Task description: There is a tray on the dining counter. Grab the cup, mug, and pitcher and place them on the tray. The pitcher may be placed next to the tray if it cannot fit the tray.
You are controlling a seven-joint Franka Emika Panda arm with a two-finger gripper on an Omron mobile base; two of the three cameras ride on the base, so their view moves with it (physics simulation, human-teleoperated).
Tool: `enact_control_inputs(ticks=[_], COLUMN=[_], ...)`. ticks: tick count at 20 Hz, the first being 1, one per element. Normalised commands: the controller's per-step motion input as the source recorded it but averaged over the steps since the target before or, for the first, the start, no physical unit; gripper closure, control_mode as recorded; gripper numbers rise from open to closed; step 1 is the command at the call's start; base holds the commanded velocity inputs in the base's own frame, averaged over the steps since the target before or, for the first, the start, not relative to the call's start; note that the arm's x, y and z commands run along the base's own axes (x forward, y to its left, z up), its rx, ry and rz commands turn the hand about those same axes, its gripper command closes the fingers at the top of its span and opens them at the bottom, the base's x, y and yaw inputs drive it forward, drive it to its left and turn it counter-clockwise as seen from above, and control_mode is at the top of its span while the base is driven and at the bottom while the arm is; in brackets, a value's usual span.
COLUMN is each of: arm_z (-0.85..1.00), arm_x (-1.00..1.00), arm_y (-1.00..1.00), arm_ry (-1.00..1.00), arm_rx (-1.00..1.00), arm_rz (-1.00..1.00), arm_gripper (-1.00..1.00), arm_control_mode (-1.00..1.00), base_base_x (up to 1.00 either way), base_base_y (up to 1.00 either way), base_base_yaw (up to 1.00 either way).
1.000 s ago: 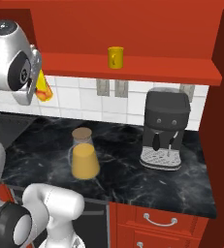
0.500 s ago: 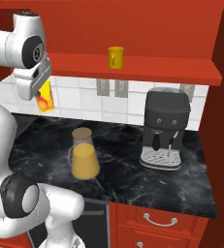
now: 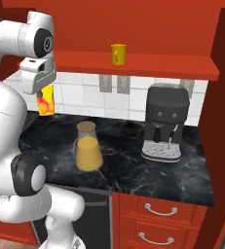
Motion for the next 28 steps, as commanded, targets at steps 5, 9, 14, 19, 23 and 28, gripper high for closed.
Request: enact_control_inputs(ticks=[5, 9, 14, 19, 23, 28], arm_z=[0.00, 0.00, 0.00, 0.00, 0.00, 0.00], arm_x=[0.00, 0.00, 0.00, 0.00, 0.00, 0.00], arm_y=[0.00, 0.00, 0.00, 0.00, 0.00, 0.00], arm_ry=[0.00, 0.00, 0.00, 0.00, 0.00, 0.00], arm_rx=[0.00, 0.00, 0.00, 0.00, 0.00, 0.00], arm_rz=[0.00, 0.00, 0.00, 0.00, 0.00, 0.00], arm_gripper=[1.00, 1.00, 1.00, 1.00, 1.00, 1.00], arm_control_mode=[1.00, 1.00, 1.00, 1.00, 1.00, 1.00], base_base_x=[-1.00, -0.90, -0.33, -0.21, -0.20, -0.20], base_base_y=[-0.35, -0.44, -0.19, -0.21, -0.25, -0.28], base_base_yaw=[-0.03, -0.43, -0.82, -0.87, -0.86, -0.84])
